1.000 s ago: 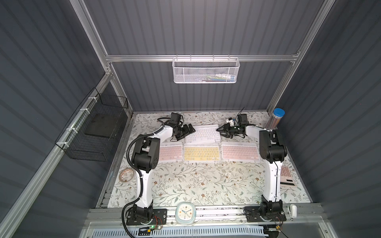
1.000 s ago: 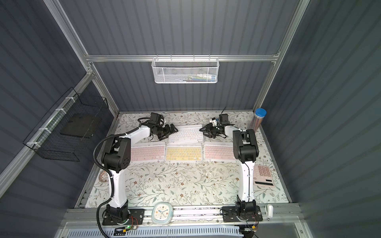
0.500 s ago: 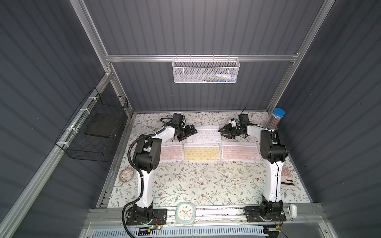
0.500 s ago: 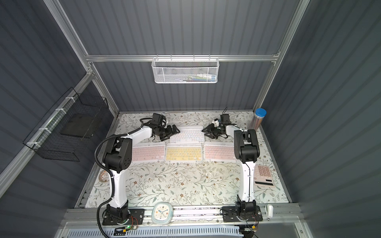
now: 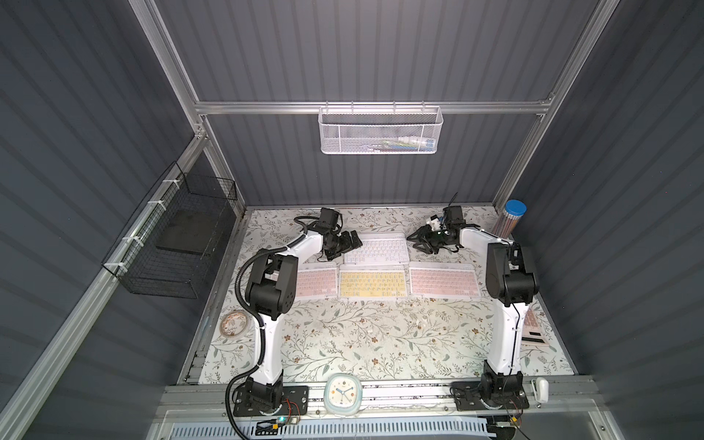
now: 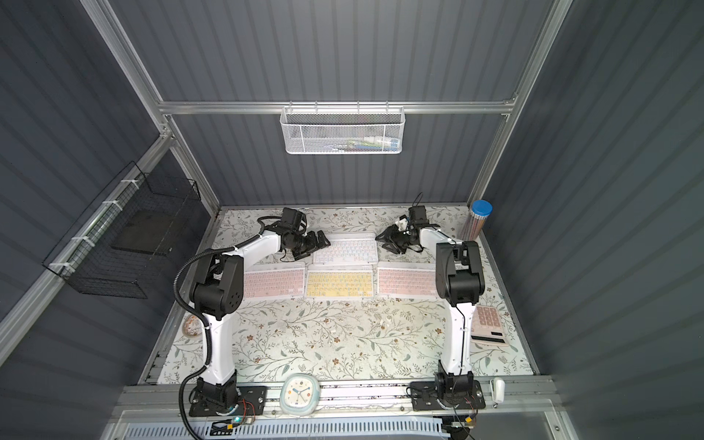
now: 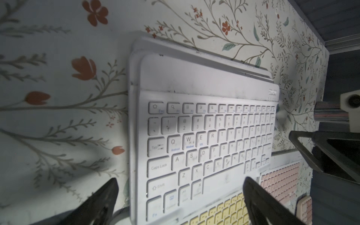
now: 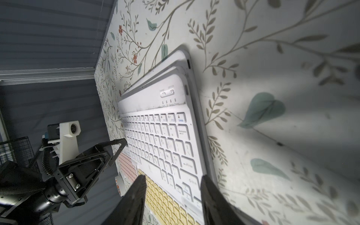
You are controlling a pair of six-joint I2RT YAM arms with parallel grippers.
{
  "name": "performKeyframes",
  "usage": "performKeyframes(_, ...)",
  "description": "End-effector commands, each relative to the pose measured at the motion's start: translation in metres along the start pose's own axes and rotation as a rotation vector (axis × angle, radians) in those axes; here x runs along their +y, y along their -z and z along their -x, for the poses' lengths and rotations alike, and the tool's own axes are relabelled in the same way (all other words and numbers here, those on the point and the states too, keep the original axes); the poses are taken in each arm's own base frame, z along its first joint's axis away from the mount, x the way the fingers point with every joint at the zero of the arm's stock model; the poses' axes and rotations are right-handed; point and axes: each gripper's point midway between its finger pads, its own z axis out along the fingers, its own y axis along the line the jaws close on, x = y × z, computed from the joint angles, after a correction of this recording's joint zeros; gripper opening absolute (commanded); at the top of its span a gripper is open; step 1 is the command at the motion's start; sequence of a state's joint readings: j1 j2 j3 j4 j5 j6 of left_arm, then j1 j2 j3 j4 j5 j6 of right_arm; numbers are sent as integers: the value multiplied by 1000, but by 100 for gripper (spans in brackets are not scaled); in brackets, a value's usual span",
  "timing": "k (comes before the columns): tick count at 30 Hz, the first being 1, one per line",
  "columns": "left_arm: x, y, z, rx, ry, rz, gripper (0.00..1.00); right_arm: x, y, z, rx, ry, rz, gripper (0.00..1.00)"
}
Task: Stack the numeric keypads
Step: Place the numeric keypad at the numeric keypad.
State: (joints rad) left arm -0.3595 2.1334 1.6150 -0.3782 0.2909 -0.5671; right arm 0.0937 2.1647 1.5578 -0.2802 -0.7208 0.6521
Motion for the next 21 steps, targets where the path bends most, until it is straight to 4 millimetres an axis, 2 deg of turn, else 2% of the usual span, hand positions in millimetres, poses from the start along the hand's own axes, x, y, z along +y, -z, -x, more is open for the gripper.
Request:
performKeyframes(1, -7, 31, 7, -36, -64, 52, 100, 15, 21, -4, -45, 58, -84, 49)
performKeyframes(3, -6, 42, 1, -45, -70, 71, 100, 20, 30, -11, -79, 98, -132, 50)
performKeyframes(6, -3, 59, -10, -60, -83, 92, 100, 21, 45, -35, -92, 143, -255, 51)
performKeyframes(12, -9, 74, -40, -32, -100, 112, 100, 18, 51, -92, -62, 212, -419, 53)
performKeyframes(13, 0, 69, -57, 1, -95, 131, 100, 14, 50, -101, -50, 214, -441, 54)
performKeyframes(14, 0, 69, -63, 10, -95, 133, 100, 12, 47, -111, -36, 211, -457, 54)
performKeyframes(17, 3, 67, -78, 29, -92, 137, 100, 3, 39, -133, 5, 187, -472, 54)
performKeyframes(21, 9, 59, -89, 48, -85, 141, 100, -5, 32, -151, 26, 200, -510, 54)
